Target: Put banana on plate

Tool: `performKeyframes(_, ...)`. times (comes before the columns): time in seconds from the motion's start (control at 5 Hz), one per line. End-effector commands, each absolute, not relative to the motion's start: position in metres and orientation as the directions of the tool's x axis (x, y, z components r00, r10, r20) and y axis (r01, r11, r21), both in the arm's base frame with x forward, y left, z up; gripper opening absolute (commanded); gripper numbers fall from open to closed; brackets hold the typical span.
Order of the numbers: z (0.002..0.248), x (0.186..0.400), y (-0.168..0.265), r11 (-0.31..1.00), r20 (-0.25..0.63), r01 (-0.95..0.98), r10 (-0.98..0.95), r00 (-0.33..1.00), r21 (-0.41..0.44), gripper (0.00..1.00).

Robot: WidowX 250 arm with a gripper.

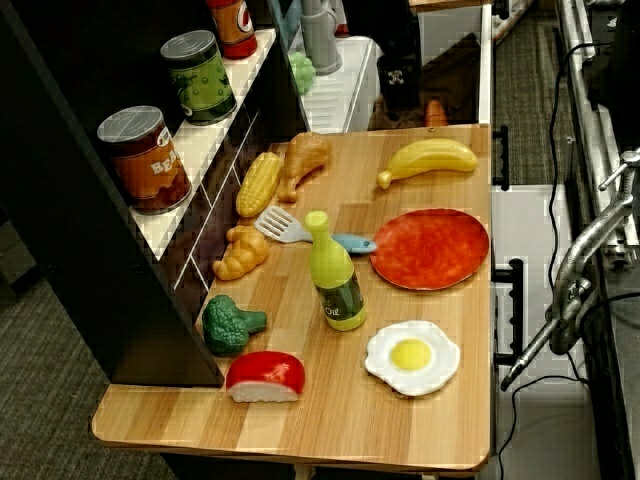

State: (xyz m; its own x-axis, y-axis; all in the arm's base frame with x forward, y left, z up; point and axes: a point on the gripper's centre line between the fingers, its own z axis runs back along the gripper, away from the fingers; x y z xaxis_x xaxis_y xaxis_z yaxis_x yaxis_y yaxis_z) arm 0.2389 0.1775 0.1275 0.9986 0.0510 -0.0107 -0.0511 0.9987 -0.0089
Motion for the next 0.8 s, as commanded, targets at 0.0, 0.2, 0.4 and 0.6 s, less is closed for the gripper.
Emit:
performKeyframes(0.0,0.099,0.225,0.172,0.999,-0.024,-0.048,0.048,0.999,0.017,1.00)
performKeyframes(0.2,0.086,0.216,0.163,0.997,-0.014,-0.079,0.079,0.997,0.009,1.00)
performKeyframes(0.4,0.076,0.212,0.154,0.995,-0.012,-0.100,0.100,0.995,-0.010,1.00)
performKeyframes(0.6,0.071,0.211,0.147,0.991,-0.016,-0.127,0.126,0.992,-0.034,1.00)
